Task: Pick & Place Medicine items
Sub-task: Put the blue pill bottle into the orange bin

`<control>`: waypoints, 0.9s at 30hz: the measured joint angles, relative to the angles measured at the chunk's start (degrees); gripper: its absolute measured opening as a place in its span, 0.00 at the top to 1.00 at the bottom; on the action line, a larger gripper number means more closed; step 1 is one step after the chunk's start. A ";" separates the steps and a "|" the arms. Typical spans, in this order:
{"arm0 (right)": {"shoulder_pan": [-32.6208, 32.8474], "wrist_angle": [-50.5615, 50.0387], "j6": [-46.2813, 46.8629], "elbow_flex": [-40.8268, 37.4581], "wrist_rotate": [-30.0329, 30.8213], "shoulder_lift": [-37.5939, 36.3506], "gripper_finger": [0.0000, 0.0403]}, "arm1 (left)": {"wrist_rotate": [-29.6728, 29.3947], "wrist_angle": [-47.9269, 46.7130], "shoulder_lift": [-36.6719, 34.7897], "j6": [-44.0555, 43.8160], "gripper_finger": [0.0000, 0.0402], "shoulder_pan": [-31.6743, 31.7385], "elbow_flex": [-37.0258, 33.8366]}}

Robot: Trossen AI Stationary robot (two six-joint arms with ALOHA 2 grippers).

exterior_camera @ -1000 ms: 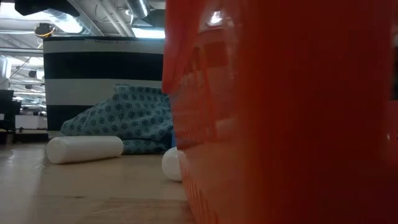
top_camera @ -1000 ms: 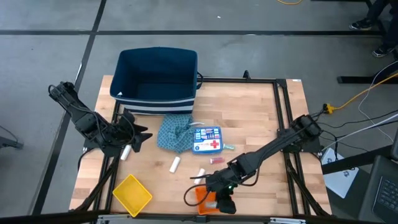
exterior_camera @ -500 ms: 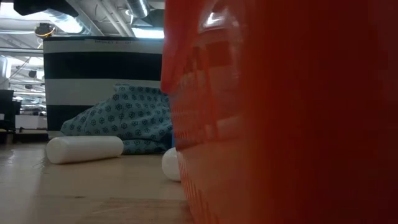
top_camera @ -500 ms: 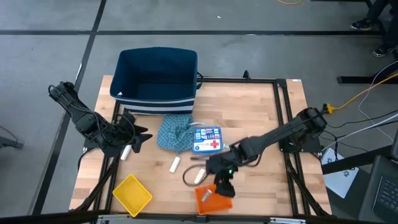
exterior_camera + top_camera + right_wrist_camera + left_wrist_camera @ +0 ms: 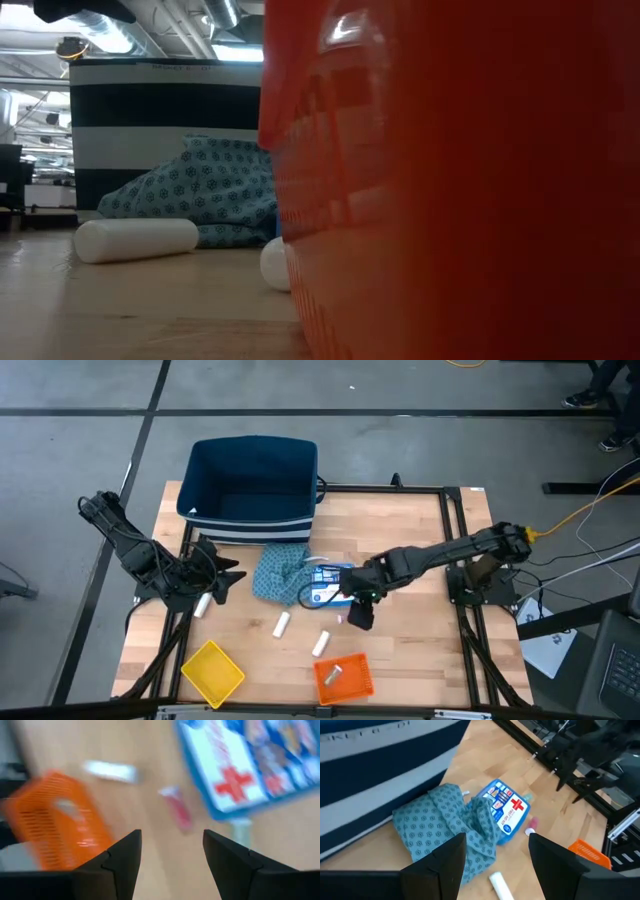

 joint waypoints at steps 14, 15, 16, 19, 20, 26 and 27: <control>-2.32 -4.83 -10.30 -2.48 2.06 4.15 0.47 | -2.95 -0.92 -0.02 1.67 0.47 0.00 0.00; -2.41 -4.04 -10.52 -3.68 1.57 4.15 0.47 | -2.94 -1.20 0.00 1.67 0.47 0.00 -0.02; -2.52 -4.02 -10.78 -4.88 1.11 4.17 0.47 | -2.94 -1.38 0.00 1.67 0.47 0.00 -0.02; -3.00 -2.06 -12.08 -8.83 -0.77 4.11 0.47 | -2.95 -1.57 -0.01 1.99 0.47 0.00 -0.02; -3.33 -0.63 -12.10 -10.37 -1.64 4.11 0.47 | -2.99 -1.55 0.00 2.14 0.47 0.00 -0.02; -5.20 5.16 -12.13 -16.72 -2.46 4.11 0.47 | -3.20 -1.55 -0.02 2.25 0.47 0.00 -0.02; -5.61 5.63 -12.14 -17.25 -2.21 4.13 0.47 | -3.34 -1.55 -0.01 2.16 0.47 0.00 -0.02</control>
